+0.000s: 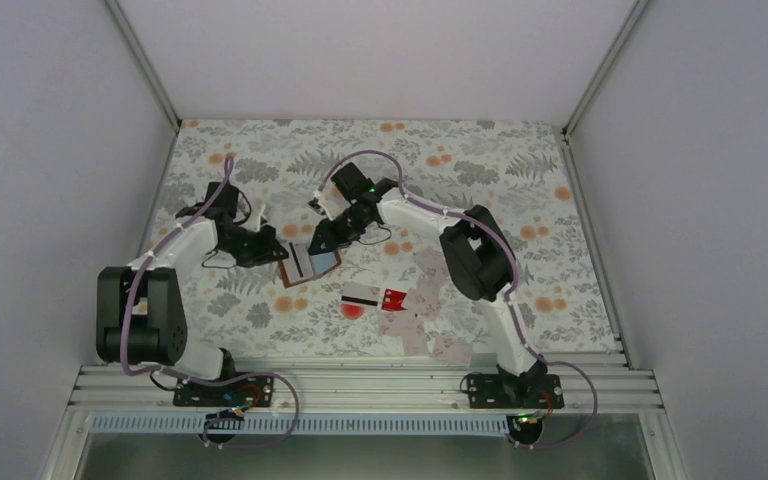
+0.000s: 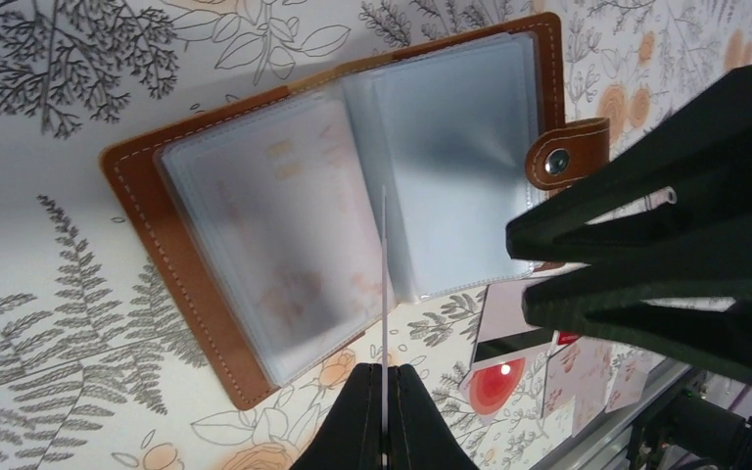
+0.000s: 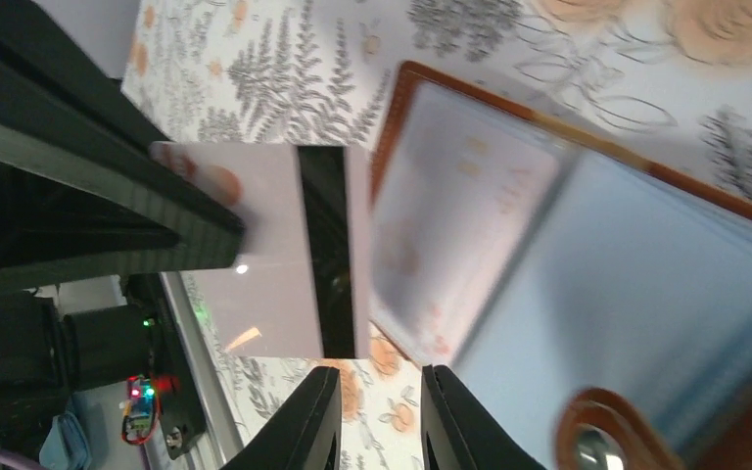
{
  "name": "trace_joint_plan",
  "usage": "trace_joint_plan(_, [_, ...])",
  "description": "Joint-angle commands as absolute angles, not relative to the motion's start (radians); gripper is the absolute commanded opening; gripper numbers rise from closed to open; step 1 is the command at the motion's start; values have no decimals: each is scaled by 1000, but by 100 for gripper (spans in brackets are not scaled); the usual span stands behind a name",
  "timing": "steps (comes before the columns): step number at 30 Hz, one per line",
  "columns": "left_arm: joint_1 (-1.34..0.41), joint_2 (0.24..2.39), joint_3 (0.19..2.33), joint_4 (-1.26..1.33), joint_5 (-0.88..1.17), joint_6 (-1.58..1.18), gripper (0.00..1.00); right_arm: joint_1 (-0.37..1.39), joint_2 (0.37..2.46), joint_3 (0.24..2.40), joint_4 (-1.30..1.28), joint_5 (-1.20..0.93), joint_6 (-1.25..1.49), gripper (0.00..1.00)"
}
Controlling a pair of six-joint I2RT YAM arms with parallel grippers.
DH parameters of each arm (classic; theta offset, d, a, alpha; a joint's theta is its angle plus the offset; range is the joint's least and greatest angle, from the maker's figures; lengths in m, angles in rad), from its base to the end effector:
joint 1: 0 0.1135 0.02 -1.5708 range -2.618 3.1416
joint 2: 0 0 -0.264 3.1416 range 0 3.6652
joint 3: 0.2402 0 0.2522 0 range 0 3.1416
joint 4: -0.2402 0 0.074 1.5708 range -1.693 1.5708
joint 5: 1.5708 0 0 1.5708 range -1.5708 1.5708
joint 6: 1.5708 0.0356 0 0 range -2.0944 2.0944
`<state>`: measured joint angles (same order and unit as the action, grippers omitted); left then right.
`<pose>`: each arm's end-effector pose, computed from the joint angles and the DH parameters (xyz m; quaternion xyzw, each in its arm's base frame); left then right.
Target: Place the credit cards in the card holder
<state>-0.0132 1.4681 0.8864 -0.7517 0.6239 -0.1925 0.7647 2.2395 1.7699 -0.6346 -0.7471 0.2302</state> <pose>0.2545 -0.0242 0.1916 -0.0484 0.9445 -0.3147 0.0808 0.3255 0.3458 0.1739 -0.3206 0.8514 0.4147 0.0197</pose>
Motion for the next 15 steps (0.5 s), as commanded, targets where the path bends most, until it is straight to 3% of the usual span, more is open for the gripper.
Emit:
trace_joint_plan(1, [-8,1498,913,-707,693,-190,2,732,2237,1727,-627,-725,211,21])
trace_joint_plan(15, [-8,1600,949,-616,759,-219,2,694,2276,1680,-595,-741,203,21])
